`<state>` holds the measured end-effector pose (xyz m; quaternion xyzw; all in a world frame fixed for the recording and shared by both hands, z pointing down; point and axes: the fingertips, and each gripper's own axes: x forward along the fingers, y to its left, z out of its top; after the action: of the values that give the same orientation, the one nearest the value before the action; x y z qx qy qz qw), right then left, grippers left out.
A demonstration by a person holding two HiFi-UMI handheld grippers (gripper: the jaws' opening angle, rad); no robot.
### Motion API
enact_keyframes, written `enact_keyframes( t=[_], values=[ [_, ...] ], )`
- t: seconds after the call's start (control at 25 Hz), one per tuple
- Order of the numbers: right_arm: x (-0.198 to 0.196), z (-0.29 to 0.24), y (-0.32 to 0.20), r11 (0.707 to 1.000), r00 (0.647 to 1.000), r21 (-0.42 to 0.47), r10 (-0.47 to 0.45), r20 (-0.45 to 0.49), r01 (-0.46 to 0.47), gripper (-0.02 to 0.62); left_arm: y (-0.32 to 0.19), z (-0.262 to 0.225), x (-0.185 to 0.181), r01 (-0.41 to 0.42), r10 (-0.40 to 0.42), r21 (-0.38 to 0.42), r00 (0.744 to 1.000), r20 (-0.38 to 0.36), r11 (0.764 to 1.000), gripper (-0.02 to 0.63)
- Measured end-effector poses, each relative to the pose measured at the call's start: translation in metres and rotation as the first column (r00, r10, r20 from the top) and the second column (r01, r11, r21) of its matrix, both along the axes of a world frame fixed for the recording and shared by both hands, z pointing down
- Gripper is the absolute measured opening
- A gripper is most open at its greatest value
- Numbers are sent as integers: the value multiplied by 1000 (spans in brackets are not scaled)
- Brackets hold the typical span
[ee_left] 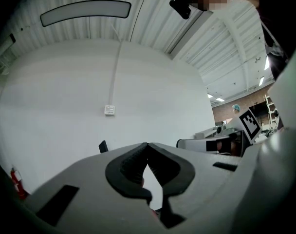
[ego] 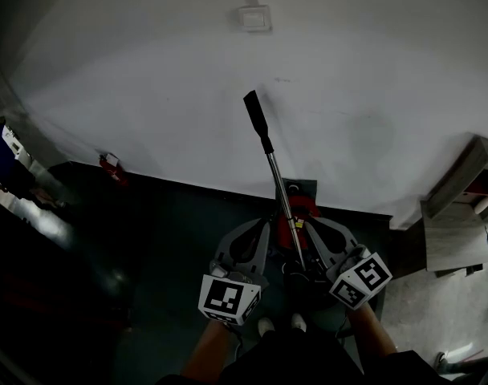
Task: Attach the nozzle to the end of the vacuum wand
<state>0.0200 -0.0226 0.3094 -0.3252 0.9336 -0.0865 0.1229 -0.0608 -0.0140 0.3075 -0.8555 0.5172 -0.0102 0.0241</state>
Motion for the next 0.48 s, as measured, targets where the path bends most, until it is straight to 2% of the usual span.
enact_keyframes(
  t=[0.48],
  values=[
    [-12,1,-4,1000,1000,2,13,-24,-13,17,0,-2,-15,22,-22,4,999,-23,1000,5]
  ],
)
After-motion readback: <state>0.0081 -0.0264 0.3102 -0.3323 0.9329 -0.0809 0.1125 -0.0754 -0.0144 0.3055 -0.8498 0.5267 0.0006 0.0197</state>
